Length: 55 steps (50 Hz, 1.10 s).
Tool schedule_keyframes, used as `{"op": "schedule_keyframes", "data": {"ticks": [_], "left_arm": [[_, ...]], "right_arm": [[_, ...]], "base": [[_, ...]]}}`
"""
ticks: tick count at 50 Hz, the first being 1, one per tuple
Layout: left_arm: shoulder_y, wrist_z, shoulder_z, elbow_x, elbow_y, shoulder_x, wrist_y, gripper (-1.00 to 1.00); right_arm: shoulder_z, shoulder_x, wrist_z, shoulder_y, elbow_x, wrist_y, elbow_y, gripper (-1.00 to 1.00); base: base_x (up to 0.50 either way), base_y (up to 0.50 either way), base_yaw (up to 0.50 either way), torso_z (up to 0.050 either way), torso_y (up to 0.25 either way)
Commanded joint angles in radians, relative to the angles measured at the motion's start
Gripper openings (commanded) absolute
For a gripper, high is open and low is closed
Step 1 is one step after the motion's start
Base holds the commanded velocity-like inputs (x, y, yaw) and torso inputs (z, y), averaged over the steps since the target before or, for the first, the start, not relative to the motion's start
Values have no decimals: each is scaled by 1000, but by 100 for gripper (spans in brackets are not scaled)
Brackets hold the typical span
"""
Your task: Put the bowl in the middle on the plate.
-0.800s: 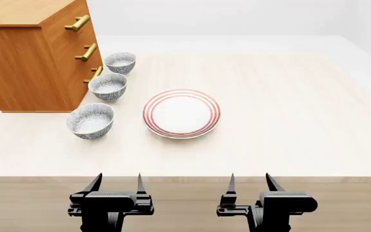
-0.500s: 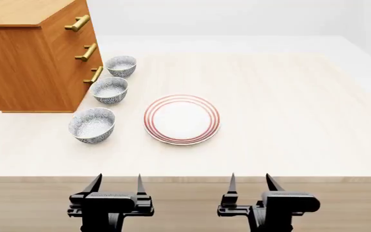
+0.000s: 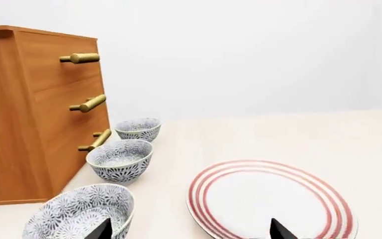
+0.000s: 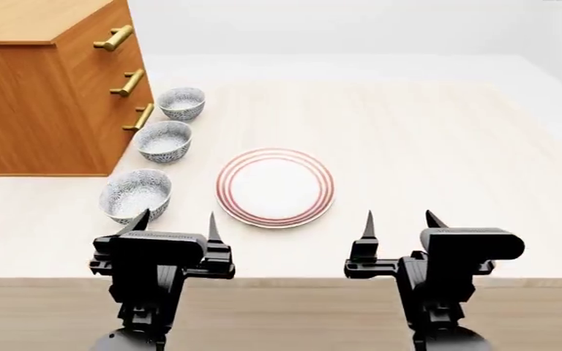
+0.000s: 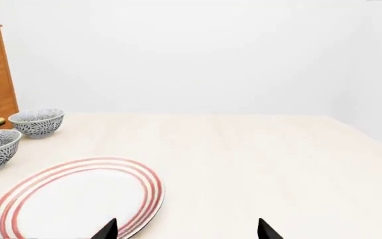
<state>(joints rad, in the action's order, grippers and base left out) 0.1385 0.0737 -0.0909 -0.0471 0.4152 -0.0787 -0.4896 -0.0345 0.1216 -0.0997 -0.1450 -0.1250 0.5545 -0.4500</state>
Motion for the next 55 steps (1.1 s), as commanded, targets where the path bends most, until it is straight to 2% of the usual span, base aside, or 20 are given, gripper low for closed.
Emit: {"op": "schedule_keyframes", "data": {"ticks": [1, 44, 53, 55], "left_arm": [[35, 14, -16, -16, 35, -14, -69, 100], [42, 68, -49, -49, -2, -52, -30, 100], [44, 72, -55, -61, 9, -61, -46, 100], [49, 62, -46, -89, 37, -61, -91, 100]], "right_arm": [[-1, 17, -10, -34, -26, 93, -61, 100], [-34, 37, -26, -41, -59, 48, 2, 100], [-44, 43, -33, -43, -60, 52, 9, 100], [-46, 44, -34, -44, -61, 53, 6, 100]], "base": [[500, 0, 0, 0, 0], [500, 0, 0, 0, 0], [16, 0, 0, 0, 0], [0, 0, 0, 0, 0]]}}
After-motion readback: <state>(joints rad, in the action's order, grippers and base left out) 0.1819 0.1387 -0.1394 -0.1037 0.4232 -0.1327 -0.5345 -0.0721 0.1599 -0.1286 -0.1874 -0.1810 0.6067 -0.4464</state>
